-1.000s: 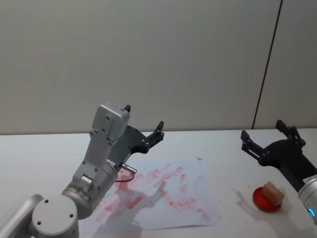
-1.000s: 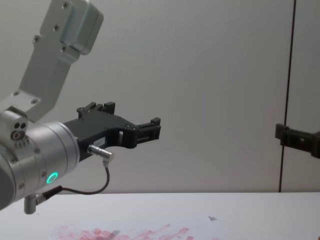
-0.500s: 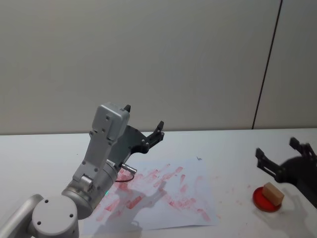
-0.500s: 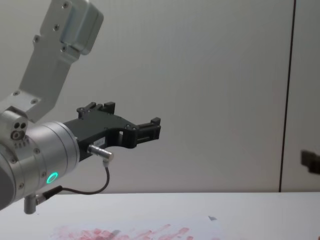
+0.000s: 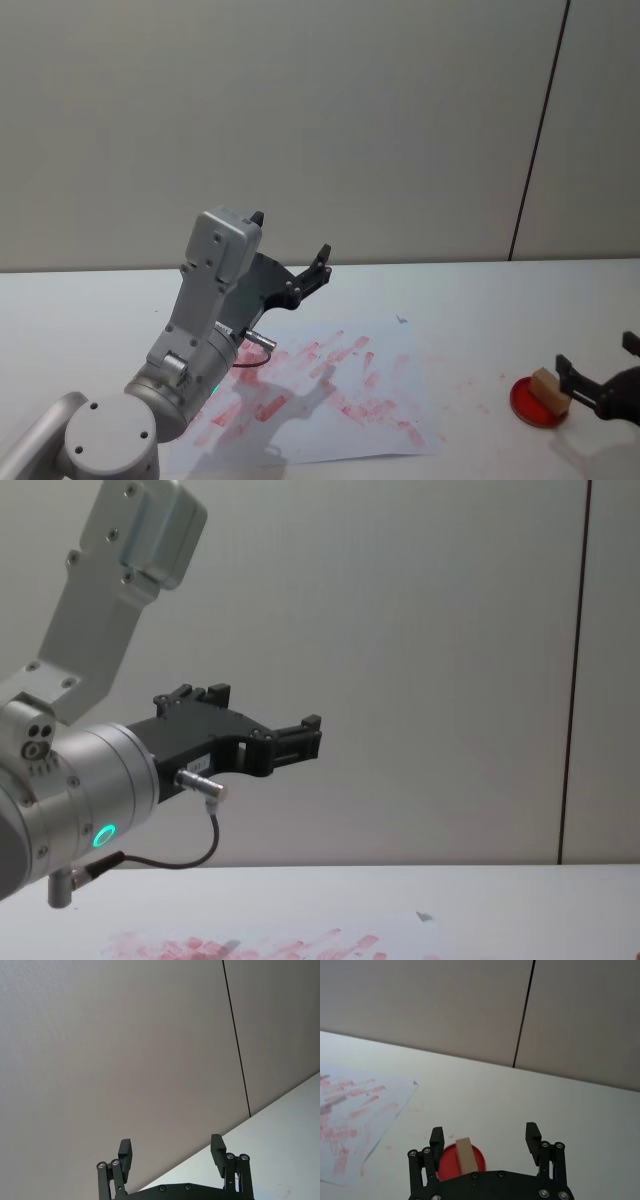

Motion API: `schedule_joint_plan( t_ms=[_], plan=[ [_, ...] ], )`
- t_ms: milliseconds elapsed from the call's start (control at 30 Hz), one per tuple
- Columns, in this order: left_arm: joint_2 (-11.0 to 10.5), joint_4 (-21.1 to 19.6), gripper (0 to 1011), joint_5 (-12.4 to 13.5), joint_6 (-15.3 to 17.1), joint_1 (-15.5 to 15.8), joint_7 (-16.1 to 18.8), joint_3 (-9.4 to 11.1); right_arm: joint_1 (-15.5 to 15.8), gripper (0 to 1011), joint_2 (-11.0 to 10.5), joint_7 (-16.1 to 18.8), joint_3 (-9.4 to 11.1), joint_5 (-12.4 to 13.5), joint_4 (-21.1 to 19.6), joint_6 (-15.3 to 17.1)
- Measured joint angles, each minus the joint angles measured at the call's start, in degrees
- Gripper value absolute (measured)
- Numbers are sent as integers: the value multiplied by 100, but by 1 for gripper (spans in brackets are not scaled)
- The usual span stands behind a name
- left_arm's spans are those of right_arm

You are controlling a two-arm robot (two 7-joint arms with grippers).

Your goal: Use the one hand to pick up the stamp and affix it onto the A4 paper.

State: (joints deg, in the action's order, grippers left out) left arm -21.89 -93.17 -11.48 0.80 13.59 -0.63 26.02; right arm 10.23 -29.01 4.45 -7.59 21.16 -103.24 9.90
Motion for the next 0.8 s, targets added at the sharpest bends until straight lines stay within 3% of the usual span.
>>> schedule_joint_plan(
  t_ms=[333, 800],
  plan=[
    [0, 0, 1001, 0, 0, 0, 1, 0, -126, 1001, -10, 133, -25, -199, 203, 381],
    [0, 0, 1001, 0, 0, 0, 1, 0, -535, 1001, 173, 492, -182, -570, 611, 911]
  ],
)
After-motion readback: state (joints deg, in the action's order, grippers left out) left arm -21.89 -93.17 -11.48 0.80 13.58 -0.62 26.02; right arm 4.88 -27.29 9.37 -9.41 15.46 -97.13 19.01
